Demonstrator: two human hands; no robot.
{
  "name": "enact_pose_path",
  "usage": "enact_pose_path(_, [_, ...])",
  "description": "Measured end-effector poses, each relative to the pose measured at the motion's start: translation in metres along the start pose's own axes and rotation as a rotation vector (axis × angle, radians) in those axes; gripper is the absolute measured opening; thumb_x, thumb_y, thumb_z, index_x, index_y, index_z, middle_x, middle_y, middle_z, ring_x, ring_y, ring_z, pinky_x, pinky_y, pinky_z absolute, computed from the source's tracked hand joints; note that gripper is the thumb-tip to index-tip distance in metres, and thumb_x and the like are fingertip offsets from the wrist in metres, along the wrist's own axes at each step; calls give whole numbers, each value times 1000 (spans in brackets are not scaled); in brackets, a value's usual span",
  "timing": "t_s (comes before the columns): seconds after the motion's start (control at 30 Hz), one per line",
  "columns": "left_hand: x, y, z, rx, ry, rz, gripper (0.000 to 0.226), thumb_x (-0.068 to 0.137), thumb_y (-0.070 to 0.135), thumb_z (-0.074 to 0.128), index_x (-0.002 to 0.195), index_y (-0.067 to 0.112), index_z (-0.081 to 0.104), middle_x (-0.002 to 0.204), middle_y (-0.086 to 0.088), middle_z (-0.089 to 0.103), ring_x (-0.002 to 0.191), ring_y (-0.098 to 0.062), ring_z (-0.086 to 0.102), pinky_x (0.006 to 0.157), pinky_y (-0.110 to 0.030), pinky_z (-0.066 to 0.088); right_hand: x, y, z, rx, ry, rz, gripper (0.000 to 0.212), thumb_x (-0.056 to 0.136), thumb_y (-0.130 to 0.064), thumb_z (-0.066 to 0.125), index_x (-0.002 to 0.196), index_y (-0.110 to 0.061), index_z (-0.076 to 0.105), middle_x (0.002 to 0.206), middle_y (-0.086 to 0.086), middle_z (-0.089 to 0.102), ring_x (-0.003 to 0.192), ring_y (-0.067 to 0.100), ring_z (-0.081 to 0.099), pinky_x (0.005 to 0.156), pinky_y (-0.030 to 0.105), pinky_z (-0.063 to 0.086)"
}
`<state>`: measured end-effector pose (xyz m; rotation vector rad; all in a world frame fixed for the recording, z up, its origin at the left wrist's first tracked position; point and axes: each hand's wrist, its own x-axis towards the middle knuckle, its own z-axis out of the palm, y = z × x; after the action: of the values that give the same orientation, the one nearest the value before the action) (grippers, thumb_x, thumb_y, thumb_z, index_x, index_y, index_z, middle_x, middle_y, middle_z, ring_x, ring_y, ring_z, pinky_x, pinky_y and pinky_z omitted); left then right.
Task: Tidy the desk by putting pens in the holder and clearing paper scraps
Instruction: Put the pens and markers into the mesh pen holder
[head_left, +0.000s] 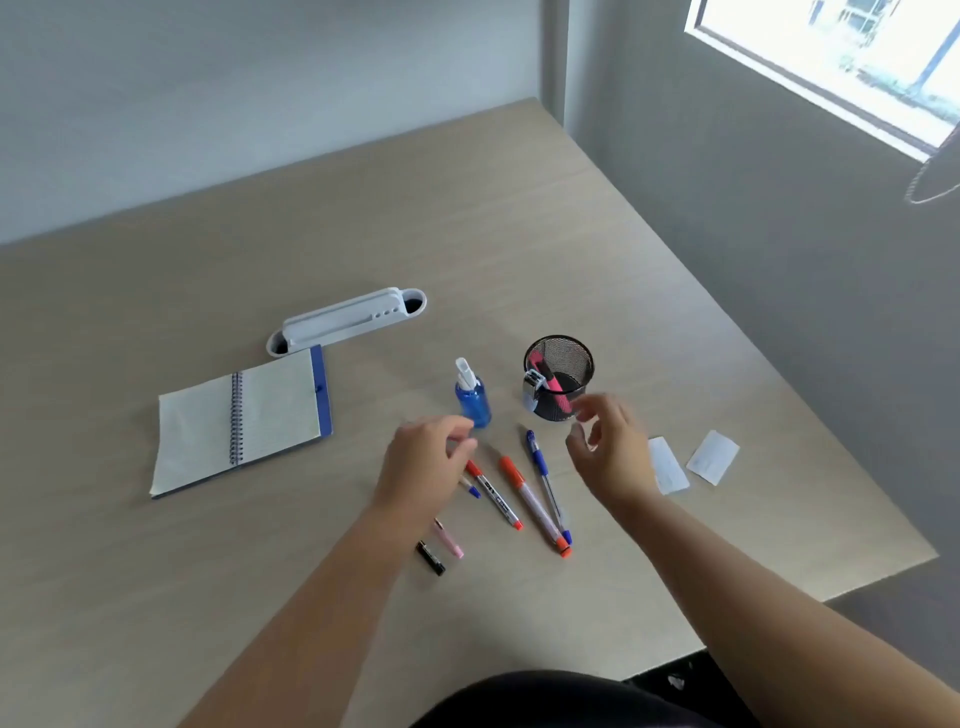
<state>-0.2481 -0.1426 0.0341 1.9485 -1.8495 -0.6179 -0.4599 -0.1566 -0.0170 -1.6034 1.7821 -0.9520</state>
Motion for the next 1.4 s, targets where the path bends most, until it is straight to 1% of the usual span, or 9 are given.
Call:
enact_pose_path(0.1, [-22,-34,15,-179,-118,-318,6,82,21,72,85,16,73,75,-4,73,67,-24,73,63,-30,56,-12,12,28,-183,-303,89,23,89,-14,58,111,-17,61,97,-1,58,84,19,59,68,24,39])
enact_pose_path(0.2, [-28,-33,45,-311,-229,-404,11,82,20,71,82,9,68,66,-9,66,44,-19,63,44,-35,57,-8,17,46,-263,-425,204,29,86,-18,61,115,-14,58,107,9,61,98,28,60,70,25,39])
enact_pose_path(0.43, [-6,10,89,-193,-210,-338,25,85,33,71,100,16,59,91,-3,66,71,-19,68,53,-25,54,1,14,28,-280,-397,303,49,80,-11,63,128,-17,58,102,11,68,85,26,64,63,24,44])
enact_pose_path(0.6, [19,10,101,59,-220,-331,42,87,31,58,120,7,46,112,-16,62,100,-34,62,81,-38,53,10,-16,-25,-155,-187,184,25,78,-15,65,102,-20,71,74,-1,62,68,21,57,55,24,38])
enact_pose_path(0.83, [17,30,89,-76,-162,-147,21,83,19,63,103,17,56,92,-4,69,91,-24,66,78,-31,50,65,-41,-54,133,138,93,11,83,-18,67,91,-22,60,82,-13,62,72,9,54,60,21,39])
enact_pose_path(0.97, [11,65,36,-329,148,113,22,86,21,68,104,17,57,80,11,65,65,3,62,64,-11,47,80,-28,-39,54,20,156,23,85,-20,67,108,-19,66,93,-8,68,82,16,59,66,24,37])
enact_pose_path(1.13, [44,96,-5,-391,444,320,29,86,18,70,106,10,51,89,5,68,69,-11,64,62,-18,49,69,-7,-31,4,-84,275,52,85,-26,68,134,-21,53,127,5,61,110,22,61,83,29,46])
enact_pose_path(1.23, [71,98,1,-282,379,302,25,87,21,67,101,12,48,91,4,69,68,-17,64,65,-33,53,56,5,-29,0,-70,316,52,85,-22,65,135,-20,50,130,10,56,114,24,58,96,39,48])
enact_pose_path(1.4, [77,89,13,-5,194,278,24,90,33,63,102,13,55,101,-4,67,80,-27,64,71,-38,52,35,11,-24,4,-29,300,42,85,-15,60,127,-20,56,121,7,58,105,24,59,87,33,47])
